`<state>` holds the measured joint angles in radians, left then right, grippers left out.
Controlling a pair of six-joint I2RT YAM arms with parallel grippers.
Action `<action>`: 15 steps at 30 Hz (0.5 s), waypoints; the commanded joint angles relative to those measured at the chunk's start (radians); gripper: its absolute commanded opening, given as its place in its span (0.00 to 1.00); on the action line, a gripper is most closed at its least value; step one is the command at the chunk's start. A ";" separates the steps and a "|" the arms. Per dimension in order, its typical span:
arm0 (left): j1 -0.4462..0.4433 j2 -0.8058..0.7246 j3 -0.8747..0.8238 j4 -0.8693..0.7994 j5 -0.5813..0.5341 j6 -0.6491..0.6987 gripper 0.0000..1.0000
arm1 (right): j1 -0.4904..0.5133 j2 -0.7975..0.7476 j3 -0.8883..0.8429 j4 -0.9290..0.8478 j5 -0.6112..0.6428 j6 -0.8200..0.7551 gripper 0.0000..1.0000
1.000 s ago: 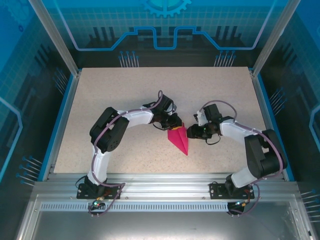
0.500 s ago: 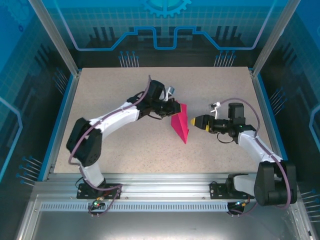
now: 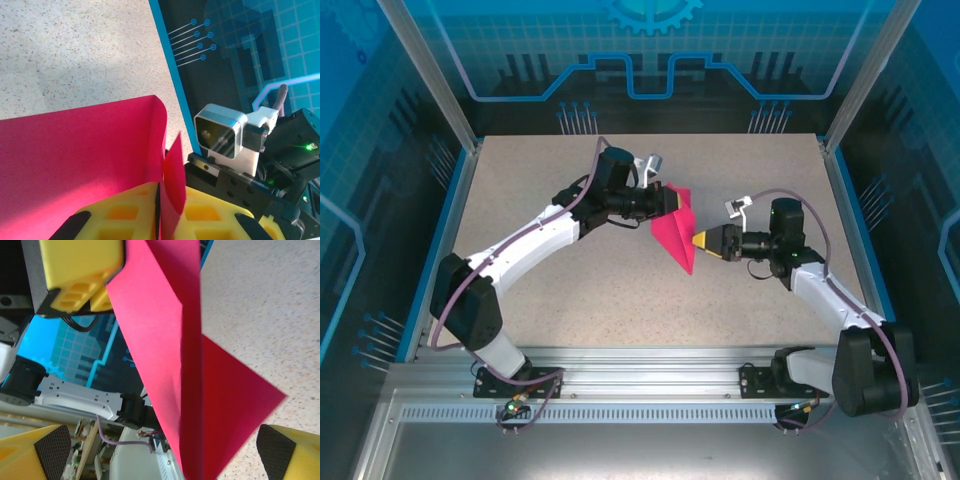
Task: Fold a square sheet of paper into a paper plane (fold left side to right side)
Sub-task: Turn over the paper at the center of the table.
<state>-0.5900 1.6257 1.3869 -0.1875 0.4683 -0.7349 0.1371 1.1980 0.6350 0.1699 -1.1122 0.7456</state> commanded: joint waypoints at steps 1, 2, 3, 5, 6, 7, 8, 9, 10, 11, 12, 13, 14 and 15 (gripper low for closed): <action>0.001 -0.047 0.038 0.043 0.046 -0.021 0.15 | 0.047 0.013 -0.021 0.077 -0.015 0.071 0.99; 0.001 -0.054 0.040 0.045 0.047 -0.021 0.16 | 0.051 0.012 -0.023 0.075 -0.006 0.074 0.99; 0.002 -0.058 0.041 0.048 0.047 -0.021 0.16 | 0.054 0.010 -0.027 0.078 0.001 0.077 1.00; 0.002 -0.069 0.043 0.048 0.046 -0.020 0.16 | 0.052 0.001 -0.032 0.066 0.011 0.073 0.99; 0.002 -0.074 0.045 0.047 0.045 -0.020 0.16 | 0.051 -0.001 -0.032 0.055 0.014 0.067 1.00; 0.002 -0.080 0.044 0.046 0.043 -0.020 0.16 | 0.048 -0.004 -0.032 0.039 0.020 0.059 0.99; 0.001 -0.087 0.044 0.048 0.043 -0.016 0.16 | 0.045 -0.005 -0.035 0.034 0.021 0.056 0.99; 0.002 -0.092 0.044 0.046 0.043 -0.015 0.16 | 0.043 -0.007 -0.037 0.034 0.022 0.056 0.99; 0.002 -0.097 0.043 0.047 0.043 -0.016 0.16 | 0.043 -0.007 -0.038 0.035 0.020 0.058 0.99; 0.001 -0.099 0.042 0.052 0.047 -0.015 0.16 | 0.043 -0.006 -0.041 0.047 0.016 0.070 0.99; 0.001 -0.102 0.040 0.054 0.051 -0.019 0.16 | 0.044 -0.005 -0.042 0.067 0.010 0.086 1.00; 0.001 -0.102 0.036 0.063 0.054 -0.025 0.16 | 0.050 0.000 -0.044 0.091 0.004 0.106 0.99; 0.002 -0.104 0.032 0.078 0.062 -0.031 0.16 | 0.058 0.004 -0.041 0.094 -0.001 0.124 0.99; 0.002 -0.102 0.026 0.090 0.068 -0.039 0.16 | 0.070 0.004 -0.036 0.126 0.000 0.134 0.99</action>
<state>-0.5900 1.5475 1.3926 -0.1493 0.4965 -0.7521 0.1814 1.2026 0.6025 0.2287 -1.1004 0.8318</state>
